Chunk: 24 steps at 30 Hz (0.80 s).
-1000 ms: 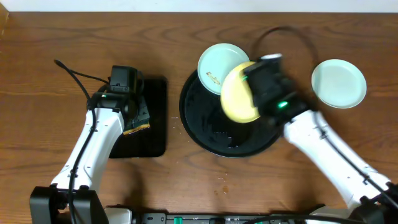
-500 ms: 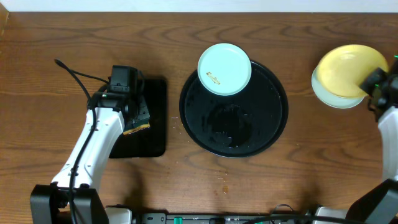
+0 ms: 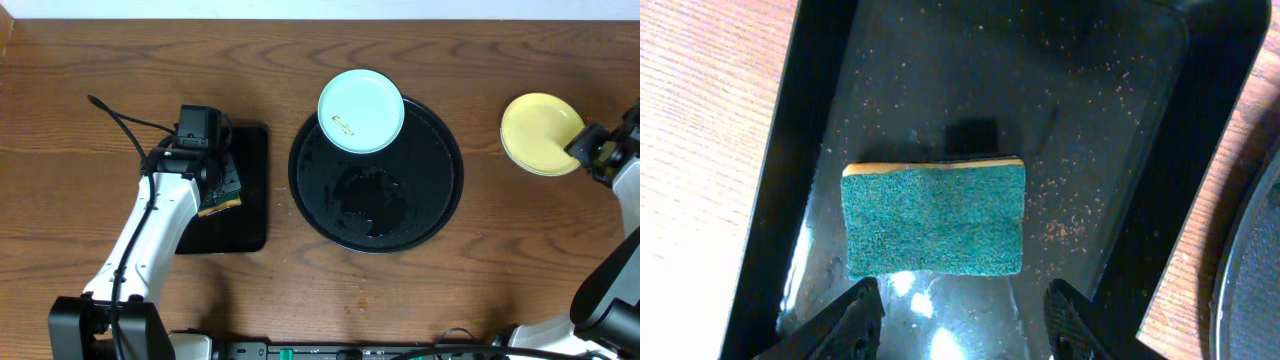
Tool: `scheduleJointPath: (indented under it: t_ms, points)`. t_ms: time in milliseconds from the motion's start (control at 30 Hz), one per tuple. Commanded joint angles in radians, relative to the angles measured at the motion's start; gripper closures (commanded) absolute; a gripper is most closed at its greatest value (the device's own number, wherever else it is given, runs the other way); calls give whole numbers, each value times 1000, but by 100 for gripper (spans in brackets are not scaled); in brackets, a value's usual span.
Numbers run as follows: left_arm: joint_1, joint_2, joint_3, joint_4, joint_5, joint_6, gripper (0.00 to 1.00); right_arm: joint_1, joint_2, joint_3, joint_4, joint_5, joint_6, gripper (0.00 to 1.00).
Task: Clean dirty plates on tray and stack at the side
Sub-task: 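Place the yellow plate onto the green plate at right and release, then move the right gripper to the remaining green plate and pull it centre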
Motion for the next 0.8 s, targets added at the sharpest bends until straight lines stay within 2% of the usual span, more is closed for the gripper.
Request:
scheduleJointPath:
  t_ms: [0, 33, 133, 267, 333, 500, 567, 767]
  points:
    - [5, 11, 16, 0, -2, -2, 47, 31, 3, 14, -7, -134, -113, 40]
    - [5, 11, 16, 0, -2, -2, 47, 45, 1, 19, -10, -162, -152, 44]
    - [5, 11, 16, 0, -2, -2, 46, 111, 2, 82, -76, -198, -223, 46]
    - [5, 11, 16, 1, -2, -3, 46, 246, 8, 225, -229, -223, -276, 43]
    - [5, 11, 16, 0, -2, -3, 46, 320, 10, 262, -246, -220, -284, 40]
    - [5, 11, 16, 0, -2, -3, 46, 509, 32, 271, -142, -179, -322, 39]
    - [5, 11, 16, 0, -2, -3, 47, 565, 61, 271, -105, -134, -320, 42]
    - [5, 11, 16, 0, -2, -3, 46, 673, 218, 271, 21, -135, -317, 45]
